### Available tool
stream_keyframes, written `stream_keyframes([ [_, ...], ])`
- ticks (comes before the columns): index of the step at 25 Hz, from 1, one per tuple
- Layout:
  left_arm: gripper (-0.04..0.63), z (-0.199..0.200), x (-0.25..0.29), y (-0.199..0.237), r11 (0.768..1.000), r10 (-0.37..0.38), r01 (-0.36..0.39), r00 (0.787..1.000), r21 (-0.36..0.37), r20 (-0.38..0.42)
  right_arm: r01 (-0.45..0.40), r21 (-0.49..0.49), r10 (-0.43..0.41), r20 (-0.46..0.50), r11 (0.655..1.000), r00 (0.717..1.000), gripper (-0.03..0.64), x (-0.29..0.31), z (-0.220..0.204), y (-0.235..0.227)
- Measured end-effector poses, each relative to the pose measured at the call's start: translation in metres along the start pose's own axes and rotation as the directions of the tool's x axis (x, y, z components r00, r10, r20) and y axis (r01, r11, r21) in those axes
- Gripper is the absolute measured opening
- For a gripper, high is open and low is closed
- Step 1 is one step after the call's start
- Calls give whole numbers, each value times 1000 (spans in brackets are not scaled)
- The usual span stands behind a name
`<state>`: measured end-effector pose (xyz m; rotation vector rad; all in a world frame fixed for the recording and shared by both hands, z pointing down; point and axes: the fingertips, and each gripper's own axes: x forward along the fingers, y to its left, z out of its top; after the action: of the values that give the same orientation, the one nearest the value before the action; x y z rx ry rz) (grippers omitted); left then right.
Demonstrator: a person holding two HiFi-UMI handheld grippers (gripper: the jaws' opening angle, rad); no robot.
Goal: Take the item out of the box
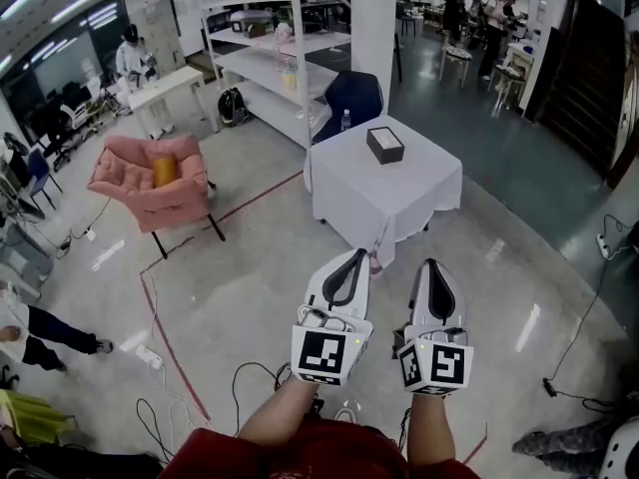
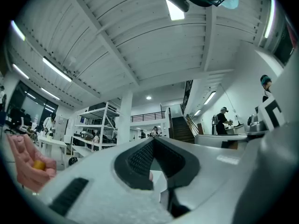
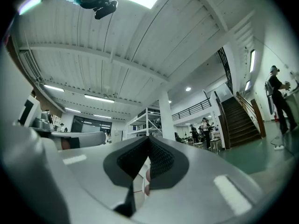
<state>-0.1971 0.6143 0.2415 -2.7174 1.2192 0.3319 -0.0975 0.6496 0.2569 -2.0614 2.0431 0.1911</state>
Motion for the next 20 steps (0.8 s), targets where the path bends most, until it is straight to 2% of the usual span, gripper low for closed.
stream_keyframes([
  [8,2,-19,-3,-22,999,45,-45,997,-1,-63,-3,32,3,11,999,1000,3,-18,-6,-27],
  [14,2,-20,3,-31,998,67,-68,996,-1,-50,-24,44,24,-3,999,1000,3,-17,-9,-37],
  [20,2,-38,20,-30,998,60,-61,996,-3,-60,-25,40,25,-4,999,1000,3,-3,-22,-49],
])
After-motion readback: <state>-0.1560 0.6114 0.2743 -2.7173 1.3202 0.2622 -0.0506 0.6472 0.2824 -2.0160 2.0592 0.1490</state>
